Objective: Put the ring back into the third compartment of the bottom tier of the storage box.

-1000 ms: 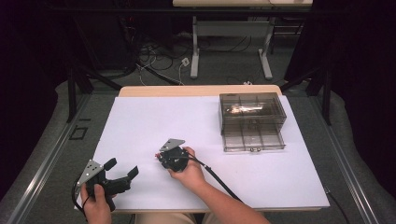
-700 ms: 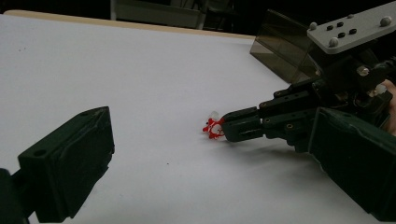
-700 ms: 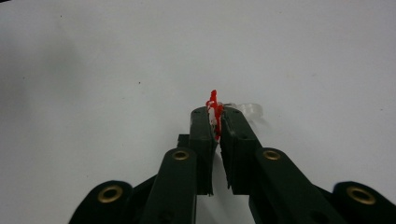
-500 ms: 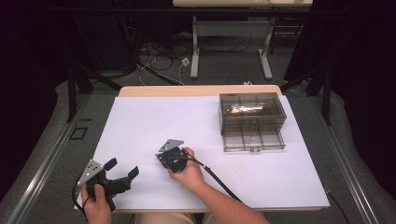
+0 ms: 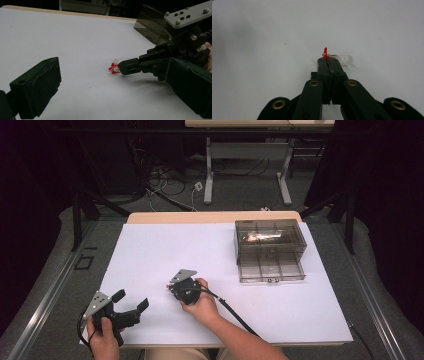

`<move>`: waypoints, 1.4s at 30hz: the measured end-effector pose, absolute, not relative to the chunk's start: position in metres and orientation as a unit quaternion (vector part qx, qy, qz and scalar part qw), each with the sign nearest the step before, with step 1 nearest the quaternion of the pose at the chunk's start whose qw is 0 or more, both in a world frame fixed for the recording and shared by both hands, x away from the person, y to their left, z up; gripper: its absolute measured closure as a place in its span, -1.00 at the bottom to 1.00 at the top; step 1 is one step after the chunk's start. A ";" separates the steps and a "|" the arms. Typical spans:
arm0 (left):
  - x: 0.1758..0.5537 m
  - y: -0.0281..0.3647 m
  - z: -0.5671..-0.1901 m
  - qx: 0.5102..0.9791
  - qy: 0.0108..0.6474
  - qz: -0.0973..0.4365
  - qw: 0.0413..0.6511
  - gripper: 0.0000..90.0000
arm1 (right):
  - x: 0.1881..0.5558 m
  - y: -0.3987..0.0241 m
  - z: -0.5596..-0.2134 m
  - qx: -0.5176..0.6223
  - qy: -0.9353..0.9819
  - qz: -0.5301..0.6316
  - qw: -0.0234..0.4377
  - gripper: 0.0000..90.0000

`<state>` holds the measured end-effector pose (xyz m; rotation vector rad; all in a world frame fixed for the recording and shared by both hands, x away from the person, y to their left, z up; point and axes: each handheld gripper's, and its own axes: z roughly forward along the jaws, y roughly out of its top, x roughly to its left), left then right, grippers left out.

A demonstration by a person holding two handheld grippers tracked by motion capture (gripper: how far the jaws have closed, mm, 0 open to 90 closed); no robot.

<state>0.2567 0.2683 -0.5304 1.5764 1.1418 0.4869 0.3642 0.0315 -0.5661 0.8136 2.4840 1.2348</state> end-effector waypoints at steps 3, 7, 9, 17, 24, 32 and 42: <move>0.257 0.268 -0.530 0.662 0.481 0.204 0.538 -0.99 | 0.364 0.031 -0.565 0.278 0.852 0.424 0.127 0.99; 0.257 0.268 -0.531 0.663 0.480 0.203 0.538 -0.99 | 0.364 0.028 -0.563 0.273 0.854 0.422 0.130 0.99; 0.257 0.268 -0.531 0.663 0.480 0.204 0.538 -0.99 | 0.364 0.027 -0.562 0.273 0.854 0.423 0.133 0.99; 0.257 0.268 -0.531 0.661 0.482 0.203 0.537 -0.99 | 0.364 0.019 -0.557 0.283 0.846 0.429 0.144 0.99; 0.257 0.267 -0.531 0.661 0.483 0.203 0.537 -0.99 | 0.365 0.012 -0.552 0.293 0.840 0.431 0.151 0.99; 0.257 0.267 -0.531 0.661 0.483 0.203 0.536 -0.99 | 0.367 -0.001 -0.547 0.308 0.828 0.440 0.162 0.99; 0.258 0.267 -0.532 0.663 0.483 0.204 0.534 -0.99 | 0.368 -0.022 -0.537 0.333 0.803 0.459 0.186 0.99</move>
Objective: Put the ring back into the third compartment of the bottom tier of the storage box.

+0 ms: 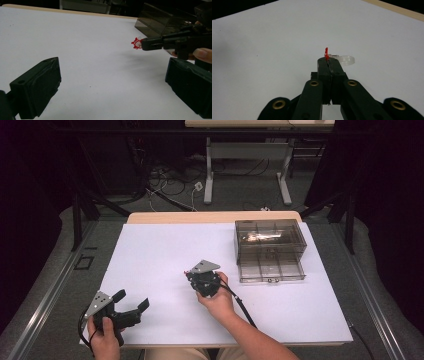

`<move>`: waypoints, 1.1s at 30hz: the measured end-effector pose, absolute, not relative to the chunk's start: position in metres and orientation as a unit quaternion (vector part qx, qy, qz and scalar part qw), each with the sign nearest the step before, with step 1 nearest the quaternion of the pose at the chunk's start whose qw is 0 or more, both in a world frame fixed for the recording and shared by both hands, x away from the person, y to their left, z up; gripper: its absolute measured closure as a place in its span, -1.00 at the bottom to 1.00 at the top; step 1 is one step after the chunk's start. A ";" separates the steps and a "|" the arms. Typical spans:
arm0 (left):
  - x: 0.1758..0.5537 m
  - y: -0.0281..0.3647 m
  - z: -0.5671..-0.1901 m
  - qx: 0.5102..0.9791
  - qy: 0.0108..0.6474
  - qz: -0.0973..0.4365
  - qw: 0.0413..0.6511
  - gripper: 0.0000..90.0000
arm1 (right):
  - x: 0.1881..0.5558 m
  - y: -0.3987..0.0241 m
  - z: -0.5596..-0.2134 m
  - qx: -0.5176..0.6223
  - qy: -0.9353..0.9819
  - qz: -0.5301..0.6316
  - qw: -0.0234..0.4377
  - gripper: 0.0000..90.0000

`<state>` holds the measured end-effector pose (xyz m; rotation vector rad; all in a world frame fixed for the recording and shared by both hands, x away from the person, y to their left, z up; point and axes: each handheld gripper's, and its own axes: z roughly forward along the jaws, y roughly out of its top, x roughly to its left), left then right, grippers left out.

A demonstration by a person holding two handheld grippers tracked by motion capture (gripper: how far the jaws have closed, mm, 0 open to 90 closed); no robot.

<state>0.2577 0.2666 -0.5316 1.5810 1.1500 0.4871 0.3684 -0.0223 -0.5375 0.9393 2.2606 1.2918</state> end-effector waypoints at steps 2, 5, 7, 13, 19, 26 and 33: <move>0.258 0.267 -0.532 0.664 0.483 0.204 0.534 -0.99 | 0.368 -0.026 -0.536 0.337 0.801 0.458 0.188 0.99; 0.258 0.266 -0.532 0.664 0.482 0.204 0.533 -0.99 | 0.367 -0.035 -0.533 0.344 0.791 0.467 0.196 0.99; 0.258 0.266 -0.532 0.665 0.481 0.204 0.533 -0.99 | 0.367 -0.039 -0.532 0.347 0.789 0.467 0.199 0.99; 0.258 0.265 -0.532 0.665 0.483 0.205 0.531 -0.99 | 0.364 -0.051 -0.527 0.358 0.777 0.471 0.218 0.99; 0.259 0.264 -0.533 0.668 0.483 0.205 0.528 -0.99 | 0.362 -0.070 -0.522 0.372 0.760 0.482 0.225 0.99; 0.260 0.262 -0.534 0.671 0.484 0.204 0.523 -0.99 | 0.361 -0.092 -0.520 0.386 0.746 0.488 0.236 0.99; 0.261 0.260 -0.535 0.672 0.485 0.204 0.520 -0.99 | 0.358 -0.120 -0.519 0.401 0.735 0.487 0.249 0.99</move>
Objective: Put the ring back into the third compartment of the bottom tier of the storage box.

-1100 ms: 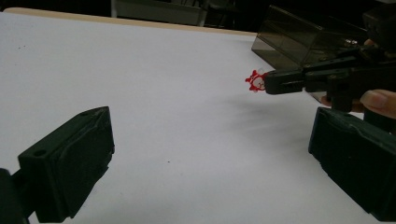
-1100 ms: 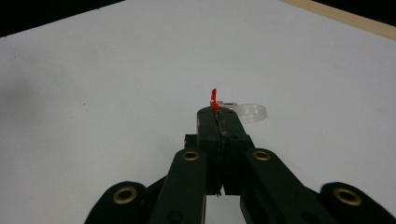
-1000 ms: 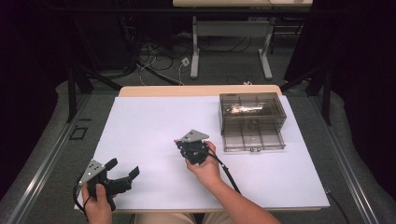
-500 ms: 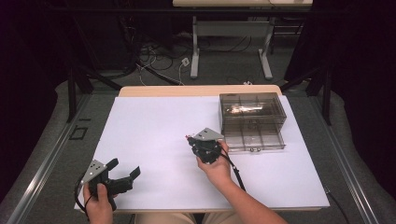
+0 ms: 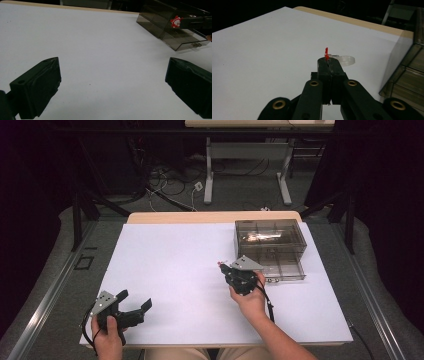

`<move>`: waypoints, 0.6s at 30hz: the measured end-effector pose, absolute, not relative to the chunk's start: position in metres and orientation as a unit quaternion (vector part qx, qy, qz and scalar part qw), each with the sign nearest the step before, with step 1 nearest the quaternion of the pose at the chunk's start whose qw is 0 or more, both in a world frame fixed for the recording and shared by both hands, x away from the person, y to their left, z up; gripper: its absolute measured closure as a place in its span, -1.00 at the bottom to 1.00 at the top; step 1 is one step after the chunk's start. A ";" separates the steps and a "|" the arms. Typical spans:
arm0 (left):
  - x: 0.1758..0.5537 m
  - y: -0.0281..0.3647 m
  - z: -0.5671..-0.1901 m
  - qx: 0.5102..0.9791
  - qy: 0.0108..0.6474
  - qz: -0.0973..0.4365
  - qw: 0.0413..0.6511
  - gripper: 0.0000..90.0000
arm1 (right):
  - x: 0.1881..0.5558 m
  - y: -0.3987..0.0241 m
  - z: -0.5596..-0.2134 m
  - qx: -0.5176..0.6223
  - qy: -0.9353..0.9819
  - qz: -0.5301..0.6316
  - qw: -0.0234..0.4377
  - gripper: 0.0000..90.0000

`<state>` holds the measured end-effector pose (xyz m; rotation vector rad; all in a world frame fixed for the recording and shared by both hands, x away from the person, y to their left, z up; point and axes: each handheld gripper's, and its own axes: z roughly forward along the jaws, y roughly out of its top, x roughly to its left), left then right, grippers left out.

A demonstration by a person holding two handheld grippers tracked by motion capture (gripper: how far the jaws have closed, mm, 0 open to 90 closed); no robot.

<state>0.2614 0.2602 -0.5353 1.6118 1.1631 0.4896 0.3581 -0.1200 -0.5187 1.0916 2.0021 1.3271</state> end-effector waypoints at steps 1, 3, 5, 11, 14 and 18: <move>0.262 0.260 -0.535 0.673 0.485 0.203 0.521 -0.99 | 0.358 -0.120 -0.519 0.401 0.735 0.487 0.249 0.99; 0.262 0.260 -0.536 0.672 0.487 0.204 0.519 -0.99 | 0.357 -0.126 -0.519 0.406 0.733 0.486 0.248 0.99; 0.262 0.260 -0.536 0.672 0.488 0.205 0.518 -0.99 | 0.357 -0.131 -0.519 0.410 0.729 0.488 0.249 0.99; 0.262 0.261 -0.536 0.671 0.490 0.206 0.517 -0.99 | 0.353 -0.147 -0.518 0.406 0.728 0.482 0.269 0.99; 0.262 0.262 -0.536 0.669 0.494 0.207 0.516 -0.99 | 0.350 -0.156 -0.517 0.412 0.720 0.486 0.276 0.99; 0.262 0.264 -0.536 0.665 0.497 0.209 0.517 -0.99 | 0.348 -0.166 -0.520 0.410 0.719 0.483 0.284 0.99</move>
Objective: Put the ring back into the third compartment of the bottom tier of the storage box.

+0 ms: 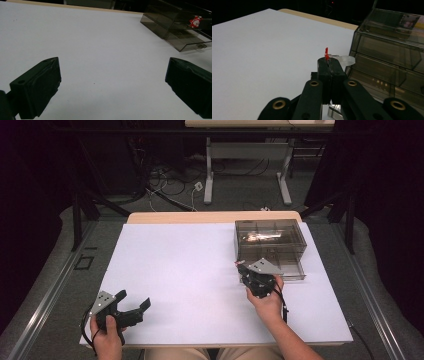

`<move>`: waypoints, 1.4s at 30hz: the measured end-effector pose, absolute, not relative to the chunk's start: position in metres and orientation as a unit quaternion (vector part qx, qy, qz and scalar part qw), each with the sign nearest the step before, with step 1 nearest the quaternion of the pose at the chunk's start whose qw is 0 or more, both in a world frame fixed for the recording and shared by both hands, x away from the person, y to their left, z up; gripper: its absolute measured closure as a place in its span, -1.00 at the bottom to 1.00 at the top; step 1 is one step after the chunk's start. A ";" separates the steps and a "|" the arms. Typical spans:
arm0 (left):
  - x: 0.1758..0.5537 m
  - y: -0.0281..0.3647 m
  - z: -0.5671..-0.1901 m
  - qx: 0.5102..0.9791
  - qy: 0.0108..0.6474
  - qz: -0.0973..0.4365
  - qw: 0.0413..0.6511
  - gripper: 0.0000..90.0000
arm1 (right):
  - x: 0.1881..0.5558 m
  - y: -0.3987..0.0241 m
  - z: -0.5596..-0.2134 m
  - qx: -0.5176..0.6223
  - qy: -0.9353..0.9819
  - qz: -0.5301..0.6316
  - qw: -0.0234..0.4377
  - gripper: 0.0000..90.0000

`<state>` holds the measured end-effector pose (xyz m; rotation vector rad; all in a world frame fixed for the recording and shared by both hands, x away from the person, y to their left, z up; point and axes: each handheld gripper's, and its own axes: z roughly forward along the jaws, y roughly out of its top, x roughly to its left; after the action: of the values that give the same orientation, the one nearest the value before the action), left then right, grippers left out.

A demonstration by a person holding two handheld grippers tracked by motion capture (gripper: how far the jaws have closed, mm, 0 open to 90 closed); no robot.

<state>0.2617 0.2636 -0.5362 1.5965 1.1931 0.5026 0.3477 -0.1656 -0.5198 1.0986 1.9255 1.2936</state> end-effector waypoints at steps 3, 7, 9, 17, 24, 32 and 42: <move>0.262 0.265 -0.536 0.664 0.499 0.211 0.515 -0.99 | 0.345 -0.171 -0.522 0.417 0.717 0.480 0.285 0.99; 0.262 0.267 -0.536 0.661 0.503 0.213 0.515 -0.99 | 0.343 -0.182 -0.524 0.423 0.712 0.481 0.288 0.99; 0.262 0.267 -0.537 0.660 0.504 0.213 0.514 -0.99 | 0.342 -0.188 -0.525 0.427 0.709 0.482 0.290 0.99; 0.262 0.266 -0.537 0.660 0.506 0.214 0.512 -0.99 | 0.339 -0.207 -0.531 0.439 0.698 0.476 0.305 0.99; 0.262 0.266 -0.538 0.662 0.508 0.214 0.508 -0.99 | 0.341 -0.224 -0.532 0.457 0.687 0.474 0.308 0.99; 0.261 0.267 -0.538 0.656 0.512 0.215 0.511 -0.99 | 0.342 -0.242 -0.533 0.481 0.670 0.469 0.315 0.99; 0.262 0.267 -0.538 0.656 0.512 0.215 0.511 -0.99 | 0.345 -0.262 -0.536 0.507 0.654 0.462 0.319 0.99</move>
<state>0.2616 0.2673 -0.5378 1.5794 1.2315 0.5168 0.3454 -0.2621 -0.5355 1.3331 1.7185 1.2155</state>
